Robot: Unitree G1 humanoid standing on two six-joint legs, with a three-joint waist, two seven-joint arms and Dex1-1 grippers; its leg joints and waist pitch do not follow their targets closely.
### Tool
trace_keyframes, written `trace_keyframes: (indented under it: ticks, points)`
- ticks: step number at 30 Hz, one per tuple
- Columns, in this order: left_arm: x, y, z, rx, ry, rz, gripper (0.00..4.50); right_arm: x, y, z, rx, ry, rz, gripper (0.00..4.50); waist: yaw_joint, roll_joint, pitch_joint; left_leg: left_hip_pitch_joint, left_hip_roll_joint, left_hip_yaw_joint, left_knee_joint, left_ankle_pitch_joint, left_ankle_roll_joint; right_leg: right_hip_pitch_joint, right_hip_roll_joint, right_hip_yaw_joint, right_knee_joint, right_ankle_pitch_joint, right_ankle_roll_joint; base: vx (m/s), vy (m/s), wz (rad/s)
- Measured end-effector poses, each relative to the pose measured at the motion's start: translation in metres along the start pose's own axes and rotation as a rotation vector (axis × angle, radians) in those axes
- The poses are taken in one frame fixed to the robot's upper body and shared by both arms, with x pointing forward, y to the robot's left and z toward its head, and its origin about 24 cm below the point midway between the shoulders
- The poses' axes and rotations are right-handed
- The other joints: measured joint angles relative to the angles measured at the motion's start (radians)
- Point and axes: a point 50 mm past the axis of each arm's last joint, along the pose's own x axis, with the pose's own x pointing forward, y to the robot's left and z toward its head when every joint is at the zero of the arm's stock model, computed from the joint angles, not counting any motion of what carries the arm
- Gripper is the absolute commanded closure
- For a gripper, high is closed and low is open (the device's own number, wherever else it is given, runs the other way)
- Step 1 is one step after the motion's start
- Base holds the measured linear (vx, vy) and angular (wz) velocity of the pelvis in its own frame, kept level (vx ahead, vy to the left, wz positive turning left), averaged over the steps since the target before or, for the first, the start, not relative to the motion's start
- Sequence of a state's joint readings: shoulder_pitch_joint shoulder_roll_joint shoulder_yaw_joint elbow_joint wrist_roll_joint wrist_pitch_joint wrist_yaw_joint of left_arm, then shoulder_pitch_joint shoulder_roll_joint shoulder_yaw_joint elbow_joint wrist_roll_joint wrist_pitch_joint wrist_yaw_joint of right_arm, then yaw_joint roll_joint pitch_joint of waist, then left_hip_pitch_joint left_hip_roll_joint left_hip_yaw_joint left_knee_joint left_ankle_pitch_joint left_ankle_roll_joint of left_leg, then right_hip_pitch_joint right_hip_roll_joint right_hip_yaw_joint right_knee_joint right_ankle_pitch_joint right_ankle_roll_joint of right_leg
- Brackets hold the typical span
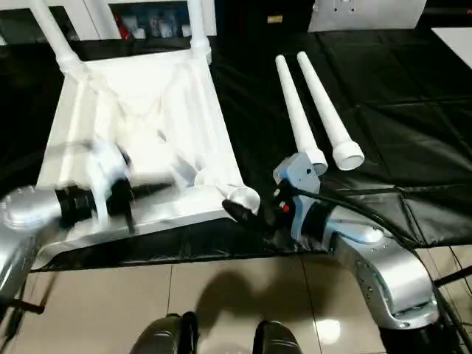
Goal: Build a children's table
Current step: Rotate table base
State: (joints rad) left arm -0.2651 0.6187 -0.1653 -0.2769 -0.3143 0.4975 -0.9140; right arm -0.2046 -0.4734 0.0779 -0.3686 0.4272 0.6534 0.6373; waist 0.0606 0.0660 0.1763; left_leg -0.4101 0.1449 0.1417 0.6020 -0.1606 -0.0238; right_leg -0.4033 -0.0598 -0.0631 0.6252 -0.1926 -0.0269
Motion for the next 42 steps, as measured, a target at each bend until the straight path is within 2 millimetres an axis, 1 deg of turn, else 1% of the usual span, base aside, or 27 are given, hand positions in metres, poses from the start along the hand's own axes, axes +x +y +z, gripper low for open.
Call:
trace_keyframes:
  ticks: [4,7,10,12,15,16,17,18,21,22,23,24,26,27,28,29,30,31,35,37,39,40,42]
  points:
    - [0.01,-0.012,-0.003,0.036,0.047,-0.075,3.84,-0.001,-0.001,0.0,-0.008,0.007,-0.007,0.0,-0.003,0.0,0.0,0.005,0.001,0.003,0.0,0.0,-0.001,0.002,0.0,0.001,0.001,0.0,0.001,0.0,0.0,0.0]
    - [0.021,-0.012,-0.004,0.063,0.076,-0.04,3.68,-0.007,-0.001,-0.002,-0.025,0.04,0.03,0.0,-0.004,0.0,0.0,0.007,0.001,0.004,0.0,0.0,-0.001,0.004,0.0,0.002,0.001,-0.001,0.001,0.0,0.0,0.0]
    - [0.031,-0.01,-0.012,0.086,0.13,-0.004,3.41,-0.008,0.003,-0.001,-0.03,0.042,0.072,0.0,-0.006,0.001,-0.001,0.007,0.001,0.004,0.0,0.0,-0.001,0.004,0.0,0.002,0.001,-0.001,0.001,0.0,0.0,0.0]
    - [0.038,-0.009,-0.01,0.151,0.141,0.008,3.27,-0.011,0.003,-0.004,-0.031,0.057,0.08,0.0,-0.006,0.002,-0.001,0.007,0.001,0.004,0.0,0.0,-0.001,0.004,0.0,0.002,0.001,0.0,0.001,0.0,0.0,0.0]
    - [0.042,-0.008,-0.01,0.197,0.156,0.031,3.03,-0.012,0.005,-0.004,-0.033,0.058,0.089,0.0,-0.008,0.002,-0.001,0.008,0.001,0.004,0.0,0.0,-0.001,0.004,0.0,0.002,0.001,0.0,0.001,0.0,0.0,0.0]
    - [0.043,-0.007,-0.01,0.212,0.16,0.042,2.86,-0.012,0.006,-0.004,-0.035,0.057,0.093,0.0,-0.011,0.002,-0.002,0.008,0.002,0.004,0.0,0.0,-0.001,0.004,0.0,0.002,0.001,0.0,0.001,0.0,0.0,0.0]
    - [0.044,-0.007,-0.01,0.221,0.164,0.049,2.86,-0.012,0.006,-0.004,-0.035,0.058,0.093,0.0,-0.013,0.002,-0.002,0.008,0.002,0.004,0.0,0.0,-0.001,0.004,0.0,0.002,0.001,0.0,0.001,0.0,0.0,0.0]
    - [0.044,-0.006,-0.01,0.236,0.17,0.059,2.66,-0.012,0.006,-0.004,-0.035,0.059,0.093,0.0,-0.015,0.003,-0.002,0.008,0.002,0.004,0.0,0.001,-0.001,0.004,0.0,0.002,0.001,-0.001,0.001,0.0,0.0,0.0]
    - [0.045,-0.001,-0.012,0.274,0.183,0.1,2.58,-0.012,0.006,-0.004,-0.036,0.058,0.093,0.0,-0.023,0.002,-0.002,0.008,0.002,0.004,0.0,0.001,-0.001,0.004,0.0,0.002,0.001,-0.003,0.006,0.0,0.0,0.0]
    - [0.045,0.001,-0.013,0.285,0.189,0.119,2.48,-0.012,0.006,-0.004,-0.036,0.058,0.093,0.0,-0.026,0.002,-0.002,0.008,0.002,0.004,0.0,0.001,-0.001,0.004,0.0,0.002,0.001,-0.003,0.006,0.0,0.0,0.0]
    - [0.045,0.003,-0.014,0.295,0.194,0.135,2.26,-0.012,0.006,-0.004,-0.036,0.057,0.094,0.0,-0.028,0.002,-0.002,0.008,0.002,0.004,0.0,0.001,-0.001,0.004,0.0,0.002,0.001,-0.002,0.006,0.0,0.0,0.0]
    - [0.045,0.006,-0.015,0.304,0.202,0.151,2.22,-0.012,0.006,-0.004,-0.037,0.057,0.094,0.0,-0.029,0.002,-0.002,0.008,0.002,0.004,0.0,0.001,-0.001,0.004,0.0,0.002,0.001,-0.002,0.007,0.0,0.0,0.0]
    - [0.044,0.009,-0.015,0.309,0.204,0.173,1.93,-0.012,0.006,-0.004,-0.038,0.056,0.094,0.0,-0.03,0.002,-0.002,0.009,0.002,0.004,0.0,0.001,-0.001,0.004,0.0,0.002,0.001,-0.002,0.007,0.0,0.0,0.0]
    - [0.043,0.012,-0.015,0.296,0.198,0.194,1.93,-0.012,0.006,-0.004,-0.039,0.054,0.095,0.0,-0.03,0.002,-0.002,0.008,0.002,0.004,0.0,0.001,-0.001,0.004,0.0,0.002,0.001,-0.002,0.007,0.0,0.0,0.0]
    - [0.042,0.014,-0.015,0.292,0.196,0.205,1.78,-0.012,0.006,-0.004,-0.039,0.053,0.095,0.0,-0.03,0.002,-0.002,0.008,0.002,0.004,0.0,0.001,-0.001,0.003,0.0,0.002,0.001,-0.002,0.007,0.0,0.0,0.0]
    - [0.04,0.018,-0.015,0.277,0.188,0.227,1.78,-0.012,0.006,-0.003,-0.041,0.052,0.095,0.0,-0.029,0.002,-0.002,0.008,0.002,0.004,0.0,0.001,-0.001,0.004,0.0,0.002,0.001,-0.002,0.007,0.0,0.0,0.0]
    - [0.038,0.02,-0.013,0.251,0.165,0.242,1.63,-0.012,0.006,-0.003,-0.041,0.051,0.094,0.0,-0.026,0.002,-0.002,0.008,0.002,0.004,0.001,0.001,-0.001,0.004,0.0,0.002,0.001,-0.002,0.006,0.0,0.0,0.0]
    - [0.037,0.021,-0.011,0.24,0.147,0.248,1.5,-0.012,0.006,-0.003,-0.041,0.049,0.094,0.0,-0.026,0.003,-0.002,0.008,0.002,0.004,0.001,0.001,-0.001,0.004,0.0,0.002,0.001,-0.001,0.005,0.0,0.0,0.0]
    - [0.039,0.02,-0.006,0.19,0.087,0.256,1.32,-0.011,0.007,-0.002,-0.039,0.039,0.09,0.0,-0.022,0.003,-0.002,0.005,0.002,0.004,0.001,0.0,0.0,0.003,0.0,0.002,-0.001,0.002,0.0,0.0,0.0,0.0]
    - [0.038,0.02,-0.002,0.094,-0.019,0.295,1.03,-0.008,0.007,-0.002,-0.028,0.02,0.075,0.0,-0.021,0.003,-0.002,0.004,0.002,0.004,0.001,-0.001,0.001,0.003,0.0,0.001,-0.002,0.002,0.0,0.0,0.0,0.0]
    - [0.037,0.02,0.004,0.067,-0.071,0.304,1.03,-0.008,0.007,-0.002,-0.027,0.017,0.067,0.0,-0.018,0.003,-0.002,0.001,0.002,0.004,0.001,-0.001,0.002,0.001,0.0,0.0,-0.002,0.002,0.0,0.0,0.0,0.0]
    - [0.035,0.021,0.005,0.021,-0.107,0.34,0.85,-0.008,0.006,-0.001,-0.022,0.008,0.052,0.0,-0.019,0.003,-0.002,0.002,0.002,0.004,0.0,-0.001,0.002,0.001,0.0,0.0,-0.002,0.002,0.0,0.0,0.0,0.0]
    - [0.027,0.022,0.006,-0.139,-0.212,0.486,0.65,-0.006,0.002,0.002,0.019,-0.049,-0.028,0.0,-0.025,0.002,-0.002,0.001,0.002,0.005,0.001,-0.001,0.002,0.001,0.0,0.0,-0.002,0.002,0.0,0.0,0.0,0.0]
